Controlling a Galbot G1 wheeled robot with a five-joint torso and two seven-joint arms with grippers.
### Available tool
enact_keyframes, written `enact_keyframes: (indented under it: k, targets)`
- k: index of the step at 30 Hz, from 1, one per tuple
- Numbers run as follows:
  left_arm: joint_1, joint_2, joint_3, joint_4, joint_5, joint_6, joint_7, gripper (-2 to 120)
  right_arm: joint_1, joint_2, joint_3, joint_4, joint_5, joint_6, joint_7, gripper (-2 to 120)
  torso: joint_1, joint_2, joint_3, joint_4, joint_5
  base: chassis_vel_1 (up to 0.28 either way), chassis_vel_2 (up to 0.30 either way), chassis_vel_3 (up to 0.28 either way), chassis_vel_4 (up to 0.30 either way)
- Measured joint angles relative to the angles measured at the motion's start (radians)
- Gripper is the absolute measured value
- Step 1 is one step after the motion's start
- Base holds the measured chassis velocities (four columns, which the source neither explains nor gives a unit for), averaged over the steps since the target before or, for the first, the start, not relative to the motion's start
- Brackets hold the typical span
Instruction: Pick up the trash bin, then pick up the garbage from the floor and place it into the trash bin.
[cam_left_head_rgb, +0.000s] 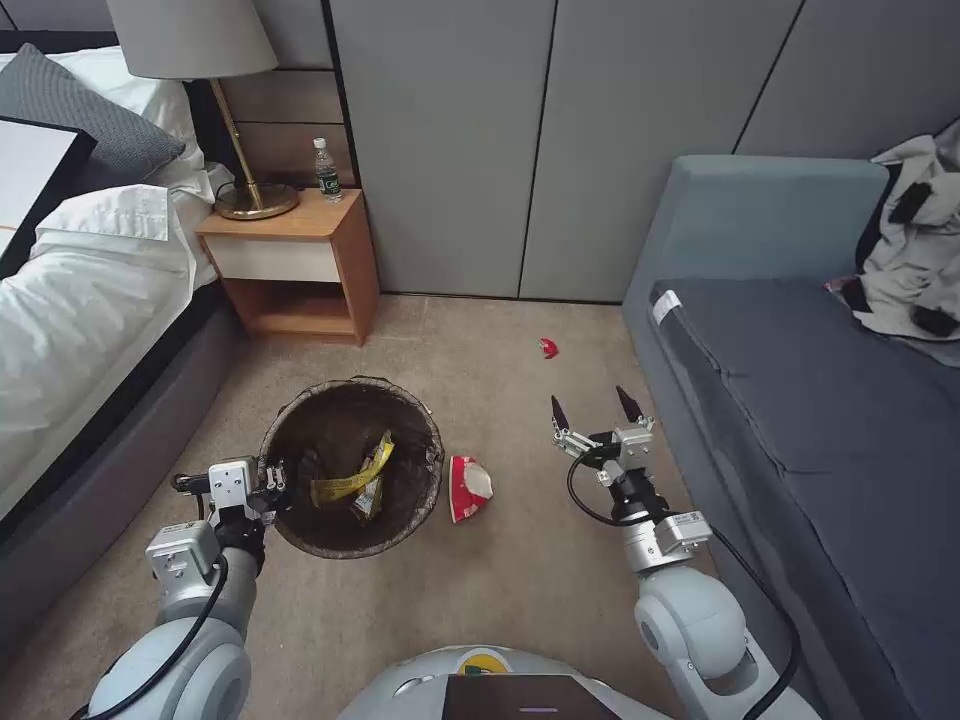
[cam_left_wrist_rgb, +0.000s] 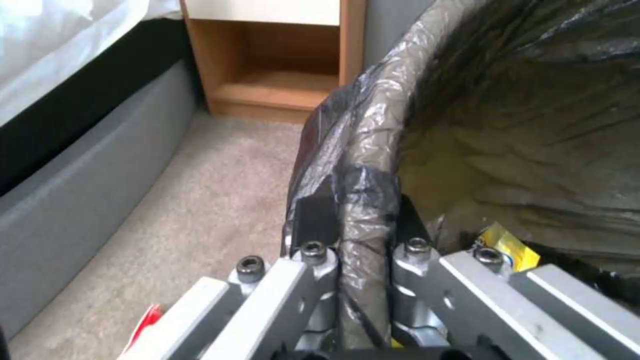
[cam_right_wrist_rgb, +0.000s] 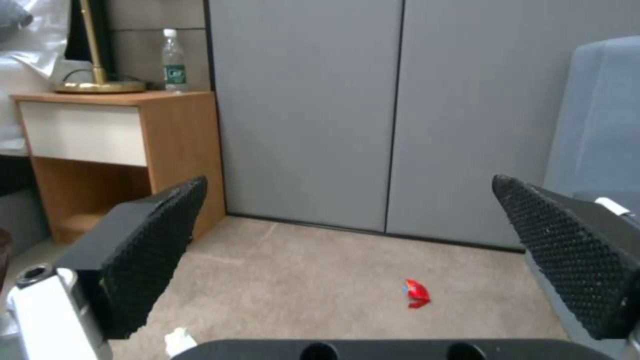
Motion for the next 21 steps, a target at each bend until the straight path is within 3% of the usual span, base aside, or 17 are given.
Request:
enact_keyframes:
  k: [16, 21]
  targets:
    - [-0.001, -0.001, -0.006, 0.0, -0.003, -0.001, 0.0, 3, 0.024, -0.071, -0.009, -0.006, 0.071, -0.014, 0.014, 100, 0.0, 0.0, 0.0, 0.0, 0.0001, -0.025, 0.024, 0.02, -0.027]
    - [0.002, -0.002, -0.017, 0.0, -0.004, -0.001, -0.001, 3, 0.06, -0.165, -0.017, -0.041, 0.194, -0.061, -0.045, 100, 0.0, 0.0, 0.0, -0.0001, 0.0003, 0.0, 0.0, 0.0, 0.0]
